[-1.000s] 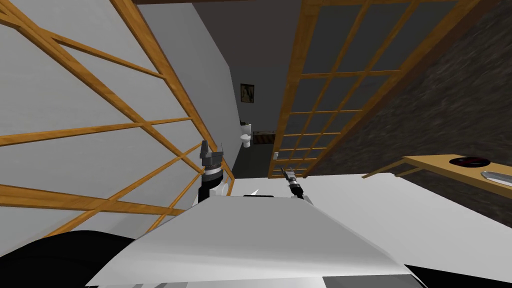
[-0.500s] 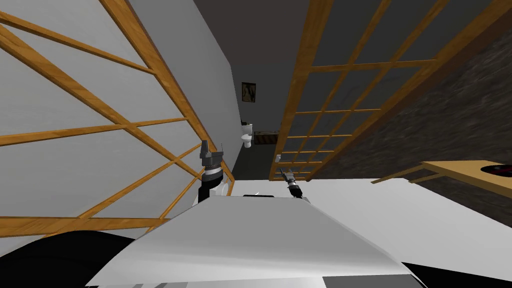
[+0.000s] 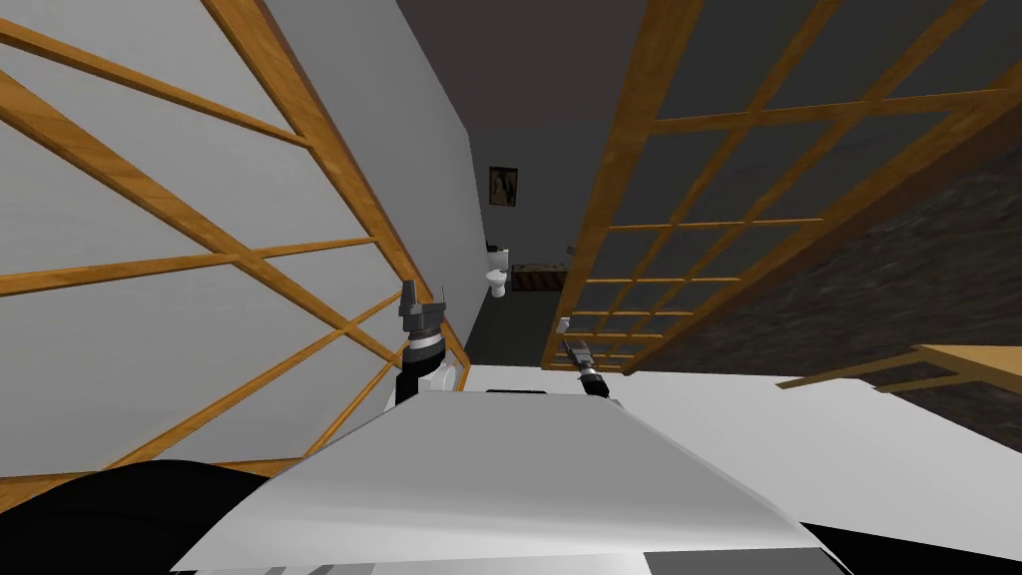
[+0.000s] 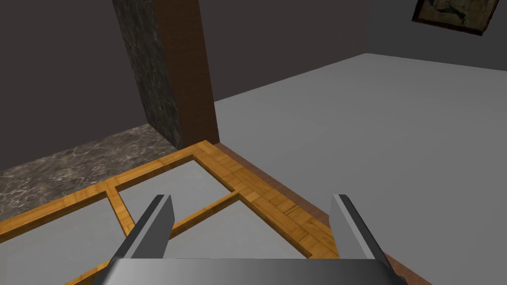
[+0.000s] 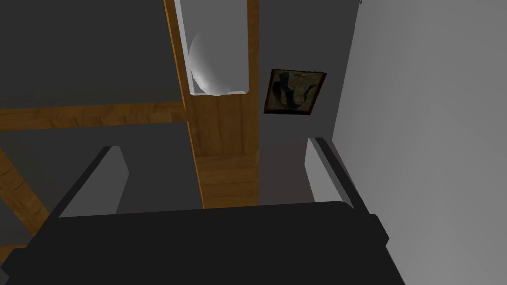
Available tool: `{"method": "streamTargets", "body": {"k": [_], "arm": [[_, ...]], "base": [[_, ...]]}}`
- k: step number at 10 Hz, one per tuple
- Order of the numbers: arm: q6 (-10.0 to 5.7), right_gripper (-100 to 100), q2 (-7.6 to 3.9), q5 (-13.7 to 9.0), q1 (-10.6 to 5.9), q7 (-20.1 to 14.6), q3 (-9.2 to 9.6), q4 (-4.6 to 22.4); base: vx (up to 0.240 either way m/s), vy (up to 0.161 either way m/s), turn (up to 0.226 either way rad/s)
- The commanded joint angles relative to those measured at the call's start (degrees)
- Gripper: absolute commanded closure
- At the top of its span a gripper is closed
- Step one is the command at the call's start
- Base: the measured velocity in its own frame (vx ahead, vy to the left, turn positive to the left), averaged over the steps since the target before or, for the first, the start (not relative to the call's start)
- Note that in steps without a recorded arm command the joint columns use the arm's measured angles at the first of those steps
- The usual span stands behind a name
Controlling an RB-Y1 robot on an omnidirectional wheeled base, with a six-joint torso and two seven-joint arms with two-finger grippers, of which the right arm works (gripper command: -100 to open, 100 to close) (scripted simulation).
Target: Pull the door open
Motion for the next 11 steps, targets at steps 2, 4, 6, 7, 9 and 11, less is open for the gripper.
{"method": "streamTargets", "body": {"k": [2,4,6,7,9,11], "arm": [[-0.87,-100,-1.36,-0.73,0.63,-0.81,-1.34,0.63],[-1.84,-100,-2.42,-1.33,1.03,-1.22,-2.41,1.63],[-2.65,-100,-3.31,-1.84,1.37,-1.57,-3.30,2.46],[-1.70,-100,-2.92,-1.55,1.62,-1.77,-2.84,1.04],[-1.70,100,-2.92,-1.55,1.62,-1.77,-2.84,1.04],[-1.70,100,-2.92,-1.55,1.62,-1.77,-2.84,1.04]], "base": [[0.189,0.048,0.115],[0.217,0.044,0.111],[0.198,-0.022,0.101],[0.079,-0.001,-0.012],[-0.032,0.003,-0.002],[-0.010,-0.002,0.008]]}}
